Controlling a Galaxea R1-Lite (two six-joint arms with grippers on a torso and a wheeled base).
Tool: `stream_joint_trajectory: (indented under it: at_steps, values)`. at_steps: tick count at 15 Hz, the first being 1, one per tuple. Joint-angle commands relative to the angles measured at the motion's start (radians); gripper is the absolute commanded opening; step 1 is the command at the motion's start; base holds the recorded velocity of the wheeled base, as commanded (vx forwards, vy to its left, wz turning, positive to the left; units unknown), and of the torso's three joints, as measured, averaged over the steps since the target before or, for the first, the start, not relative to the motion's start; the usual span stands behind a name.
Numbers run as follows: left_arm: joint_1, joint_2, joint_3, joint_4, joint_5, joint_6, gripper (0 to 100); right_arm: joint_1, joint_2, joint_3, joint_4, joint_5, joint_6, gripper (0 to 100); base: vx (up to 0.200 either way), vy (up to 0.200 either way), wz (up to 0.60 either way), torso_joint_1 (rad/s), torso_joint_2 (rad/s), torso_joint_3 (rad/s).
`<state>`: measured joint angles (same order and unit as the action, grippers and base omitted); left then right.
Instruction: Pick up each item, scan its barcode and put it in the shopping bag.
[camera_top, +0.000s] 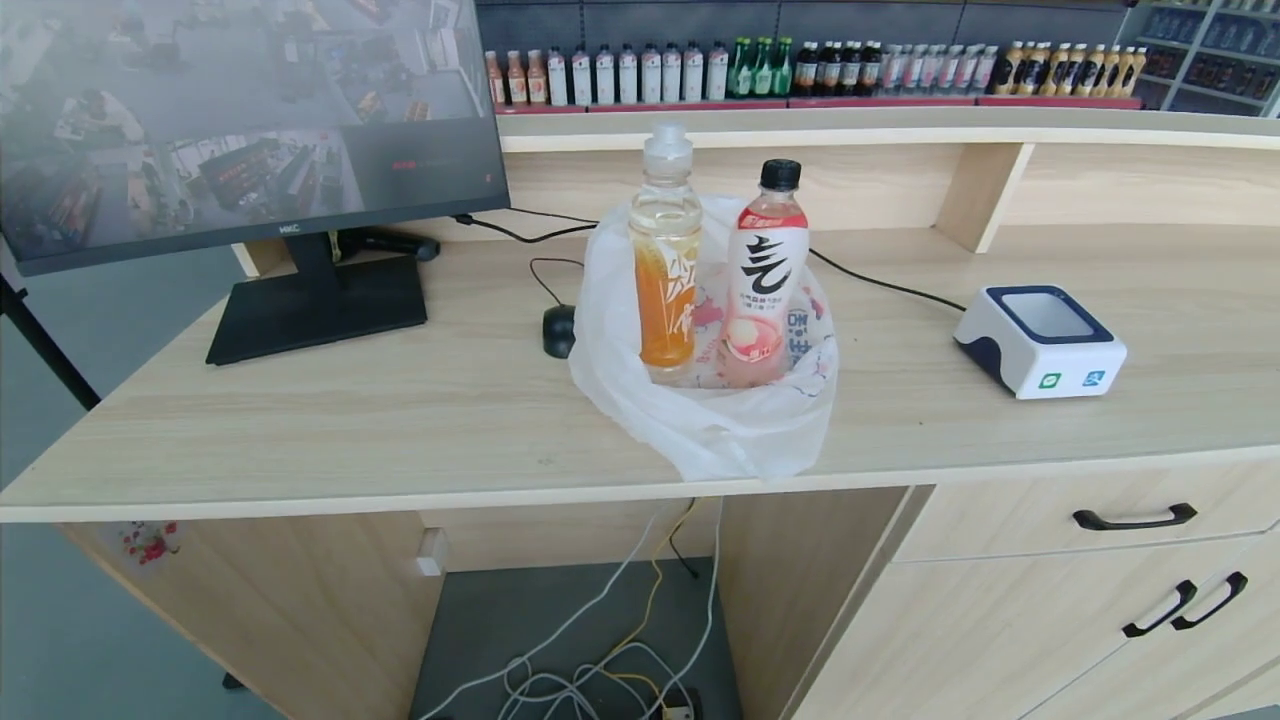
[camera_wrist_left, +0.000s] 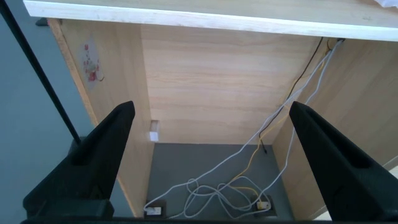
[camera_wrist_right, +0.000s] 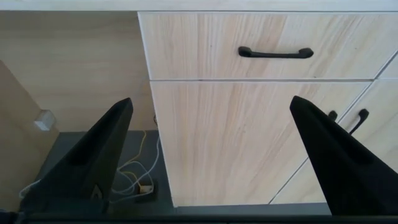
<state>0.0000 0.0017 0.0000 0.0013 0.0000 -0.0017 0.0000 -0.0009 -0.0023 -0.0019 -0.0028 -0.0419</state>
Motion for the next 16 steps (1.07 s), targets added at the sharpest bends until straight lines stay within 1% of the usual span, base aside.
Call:
stream_joint_trajectory:
  at_steps: [1,4,6,8,9,11,13,16]
  values:
    - [0.0,0.0,0.0,0.0,0.0,0.0,100,0.0,0.001,0.001,0.0,0.0,0.007,100,0.0,0.0,0.0,0.0,0.0,0.0]
    - [0.0,0.0,0.0,0.0,0.0,0.0,100,0.0,0.001,0.002,0.0,0.0,0.005,100,0.0,0.0,0.0,0.0,0.0,0.0]
    - [0.0,0.0,0.0,0.0,0.0,0.003,100,0.0,0.001,0.002,0.0,0.0,0.007,100,0.0,-0.2,0.0,0.007,0.0,0.005]
    - [0.002,0.0,0.0,0.0,0.0,-0.011,100,0.0,0.001,0.002,0.0,0.0,0.005,100,0.0,-0.2,0.0,0.005,0.0,0.002]
    - [0.002,0.0,0.0,0.0,0.0,-0.012,100,0.0,0.001,0.002,0.0,0.0,0.005,100,0.0,-0.2,0.0,0.032,0.01,0.002]
    - [0.002,0.0,0.0,0.0,0.0,0.0,100,0.0,0.001,0.002,0.0,0.0,0.007,100,0.0,-0.2,0.0,-0.002,0.0,0.005]
    - [0.002,0.0,0.0,0.0,0.0,-0.006,100,0.0,0.001,0.002,0.0,0.0,0.005,100,0.0,-0.2,0.0,0.007,0.0,0.0]
    - [0.002,0.0,0.0,0.0,0.0,-0.004,100,0.0,0.001,0.002,0.0,0.0,0.005,100,0.0,-0.2,0.0,0.001,0.0,0.002]
